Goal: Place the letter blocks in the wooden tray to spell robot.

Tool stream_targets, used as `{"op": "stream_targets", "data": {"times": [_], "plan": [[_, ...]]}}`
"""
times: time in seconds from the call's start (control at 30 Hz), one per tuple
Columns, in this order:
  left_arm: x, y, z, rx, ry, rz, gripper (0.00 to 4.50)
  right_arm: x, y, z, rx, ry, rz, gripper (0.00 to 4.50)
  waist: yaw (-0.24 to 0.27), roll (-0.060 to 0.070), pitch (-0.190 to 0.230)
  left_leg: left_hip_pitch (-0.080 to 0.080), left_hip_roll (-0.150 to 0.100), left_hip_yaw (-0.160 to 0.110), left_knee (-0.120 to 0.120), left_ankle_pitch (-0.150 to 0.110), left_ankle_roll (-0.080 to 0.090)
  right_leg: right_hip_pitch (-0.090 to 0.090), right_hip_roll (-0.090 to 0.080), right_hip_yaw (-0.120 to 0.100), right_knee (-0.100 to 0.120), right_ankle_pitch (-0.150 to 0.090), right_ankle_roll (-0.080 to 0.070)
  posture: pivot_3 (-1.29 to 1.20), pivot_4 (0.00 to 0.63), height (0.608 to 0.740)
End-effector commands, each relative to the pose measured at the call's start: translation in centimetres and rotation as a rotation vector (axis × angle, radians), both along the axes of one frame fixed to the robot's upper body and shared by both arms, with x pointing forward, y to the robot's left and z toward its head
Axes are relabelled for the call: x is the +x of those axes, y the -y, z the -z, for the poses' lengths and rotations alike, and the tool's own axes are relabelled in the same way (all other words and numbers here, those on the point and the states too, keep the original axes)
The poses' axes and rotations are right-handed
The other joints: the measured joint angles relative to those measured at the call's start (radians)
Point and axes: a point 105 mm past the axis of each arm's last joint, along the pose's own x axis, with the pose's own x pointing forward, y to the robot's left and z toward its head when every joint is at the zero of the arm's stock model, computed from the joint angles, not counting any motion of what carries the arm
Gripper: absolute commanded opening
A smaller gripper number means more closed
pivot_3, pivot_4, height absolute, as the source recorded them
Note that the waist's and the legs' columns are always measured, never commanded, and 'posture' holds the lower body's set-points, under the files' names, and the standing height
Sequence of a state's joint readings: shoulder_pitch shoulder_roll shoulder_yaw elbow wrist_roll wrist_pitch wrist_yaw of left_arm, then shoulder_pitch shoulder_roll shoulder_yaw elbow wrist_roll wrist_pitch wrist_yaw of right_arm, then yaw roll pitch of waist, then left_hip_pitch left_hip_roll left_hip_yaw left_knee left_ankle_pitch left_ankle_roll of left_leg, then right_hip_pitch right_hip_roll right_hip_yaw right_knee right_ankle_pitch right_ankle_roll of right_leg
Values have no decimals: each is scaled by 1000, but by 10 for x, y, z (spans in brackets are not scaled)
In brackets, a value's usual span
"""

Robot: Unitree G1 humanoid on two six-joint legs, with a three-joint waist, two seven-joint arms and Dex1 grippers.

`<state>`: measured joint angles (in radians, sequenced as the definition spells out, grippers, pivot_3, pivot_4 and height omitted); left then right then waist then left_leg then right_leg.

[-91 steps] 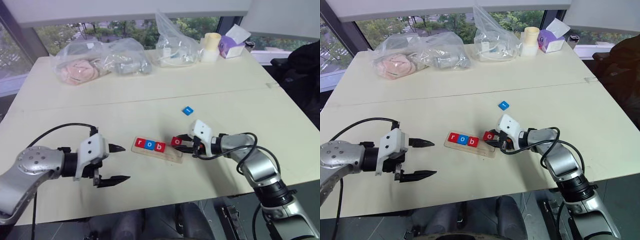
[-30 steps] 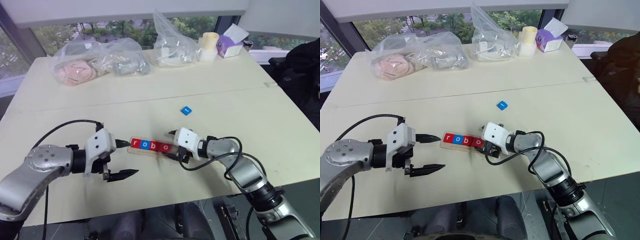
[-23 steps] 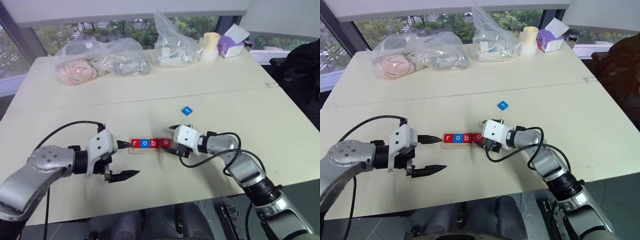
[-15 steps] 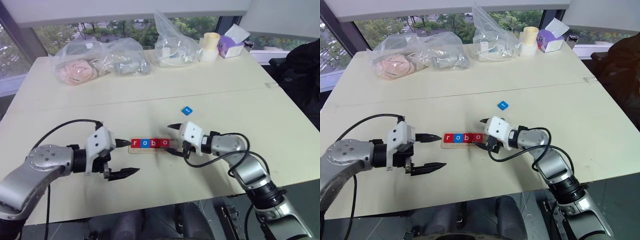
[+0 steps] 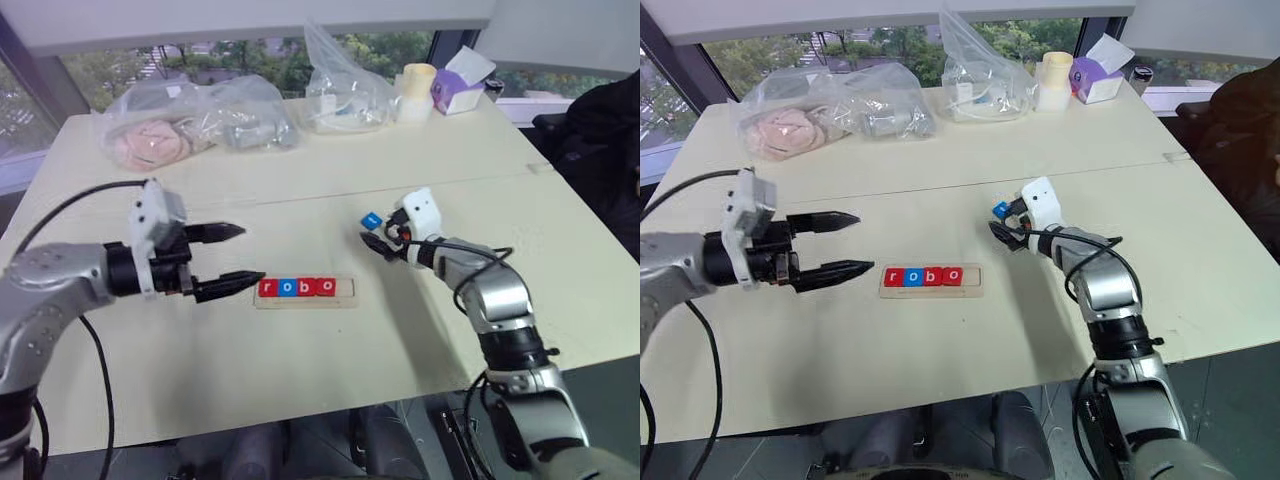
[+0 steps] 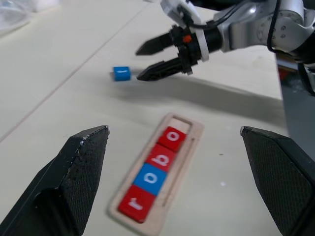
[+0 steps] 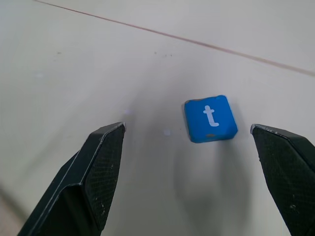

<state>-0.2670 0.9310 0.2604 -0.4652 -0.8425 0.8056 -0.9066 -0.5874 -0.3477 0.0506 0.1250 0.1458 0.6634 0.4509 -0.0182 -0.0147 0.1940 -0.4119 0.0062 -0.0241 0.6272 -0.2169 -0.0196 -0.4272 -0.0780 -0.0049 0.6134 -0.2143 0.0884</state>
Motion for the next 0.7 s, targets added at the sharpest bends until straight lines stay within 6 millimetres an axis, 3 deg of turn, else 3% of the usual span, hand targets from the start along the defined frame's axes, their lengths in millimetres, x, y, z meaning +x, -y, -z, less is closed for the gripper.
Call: {"op": "stream_targets", "data": {"times": [0.03,0.2,0.23,0.33,0.43,0.57,0.7], "plan": [[9,-7,-10,-10,53,-57,4500,16,5,-1,-36,34,21,4126,2,0,0,0,0,0,0,0,0,0,0,0,0,0,0,0,150,740],[8,-1,-2,-13,37,-52,4500,34,7,14,-71,23,18,4126,-3,0,0,0,0,0,2,0,0,1,0,0,0,0,0,0,150,740],[8,1,0,-23,35,-53,4500,35,4,15,-74,21,-4,3887,-3,0,0,1,0,0,2,0,0,1,0,0,0,0,0,0,150,740],[9,9,6,-44,25,-50,4500,40,3,13,-70,39,-16,2760,-3,0,0,1,0,0,1,0,0,1,0,0,1,0,0,0,150,740],[6,16,15,-48,2,-33,4500,42,4,13,-75,50,-7,1200,-2,0,0,1,0,0,2,0,0,1,0,1,1,1,0,0,150,740],[4,17,21,-29,-5,-29,4500,43,6,13,-76,53,11,1185,-1,0,0,1,0,0,2,0,0,1,1,1,2,1,0,0,150,740],[1,22,23,22,21,-5,4500,34,29,-12,-65,146,220,1185,6,0,0,1,0,0,2,0,0,2,1,1,1,0,0,0,150,740]]}}
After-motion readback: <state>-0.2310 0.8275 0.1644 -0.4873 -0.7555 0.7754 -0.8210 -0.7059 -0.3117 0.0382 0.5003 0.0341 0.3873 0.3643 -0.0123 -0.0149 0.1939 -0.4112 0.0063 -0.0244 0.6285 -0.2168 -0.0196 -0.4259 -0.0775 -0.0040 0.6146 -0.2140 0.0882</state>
